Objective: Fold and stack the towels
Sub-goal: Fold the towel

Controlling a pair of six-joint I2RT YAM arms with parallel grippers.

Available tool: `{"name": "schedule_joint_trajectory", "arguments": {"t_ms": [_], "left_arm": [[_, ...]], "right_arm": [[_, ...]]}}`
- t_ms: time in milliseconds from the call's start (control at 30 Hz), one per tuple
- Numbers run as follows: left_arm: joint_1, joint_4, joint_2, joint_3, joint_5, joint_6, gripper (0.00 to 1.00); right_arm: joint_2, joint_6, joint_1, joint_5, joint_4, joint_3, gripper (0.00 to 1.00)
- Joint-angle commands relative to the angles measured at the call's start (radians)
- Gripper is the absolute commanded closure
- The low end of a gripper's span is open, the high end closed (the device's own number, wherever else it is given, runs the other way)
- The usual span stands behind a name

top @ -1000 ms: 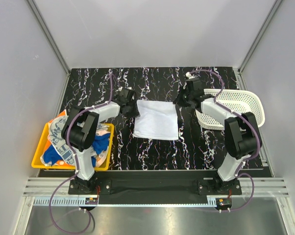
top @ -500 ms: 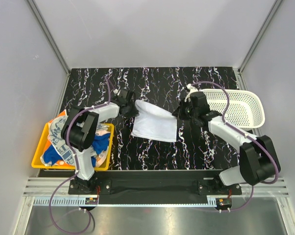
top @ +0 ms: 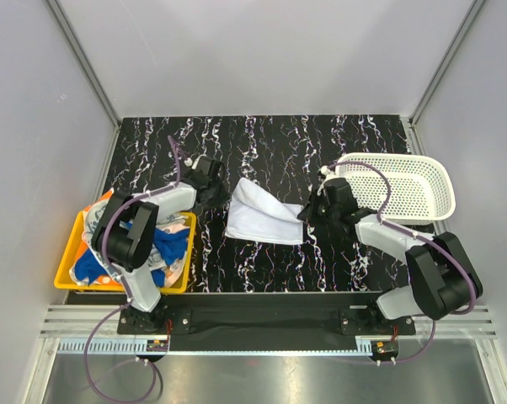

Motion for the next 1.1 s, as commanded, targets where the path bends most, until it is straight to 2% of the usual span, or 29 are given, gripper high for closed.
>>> {"name": "schedule_joint_trajectory", "arguments": {"t_ms": [0, 100, 167, 267, 367, 500, 800, 900, 1067], "left_arm": [[0.009, -0.004, -0.116, -0.006, -0.058, 0.013, 0.79], [0.009, -0.035, -0.166, 0.005, -0.069, 0.03, 0.79], [0.006, -0.073, -0.188, 0.022, -0.087, 0.051, 0.71], [-0.005, -0.139, -0.21, 0.078, -0.124, 0.075, 0.54], [-0.029, -0.227, -0.168, 0.184, -0.184, 0.105, 0.38], [-0.064, -0.307, -0.046, 0.353, -0.215, 0.154, 0.31], [-0.087, -0.501, 0.296, 0.765, -0.276, 0.314, 0.3], [-0.089, -0.502, 0.344, 0.801, -0.221, 0.363, 0.36], [-0.095, -0.476, 0.33, 0.769, -0.146, 0.407, 0.47]], "right_arm": [[0.027, 0.016, 0.009, 0.03, 0.097, -0.012, 1.0], [0.041, 0.016, 0.009, 0.033, 0.11, -0.017, 1.0], [0.047, 0.013, 0.011, 0.037, 0.11, -0.017, 1.0], [0.05, 0.008, 0.015, 0.053, 0.104, -0.011, 1.0], [0.05, -0.003, 0.024, 0.08, 0.097, -0.011, 1.0], [0.057, -0.004, 0.034, 0.108, 0.099, -0.009, 1.0], [0.085, -0.006, 0.047, 0.122, 0.11, -0.005, 1.0], [0.091, -0.006, 0.047, 0.125, 0.111, -0.002, 1.0], [0.105, -0.001, 0.047, 0.122, 0.117, 0.001, 1.0]]}}
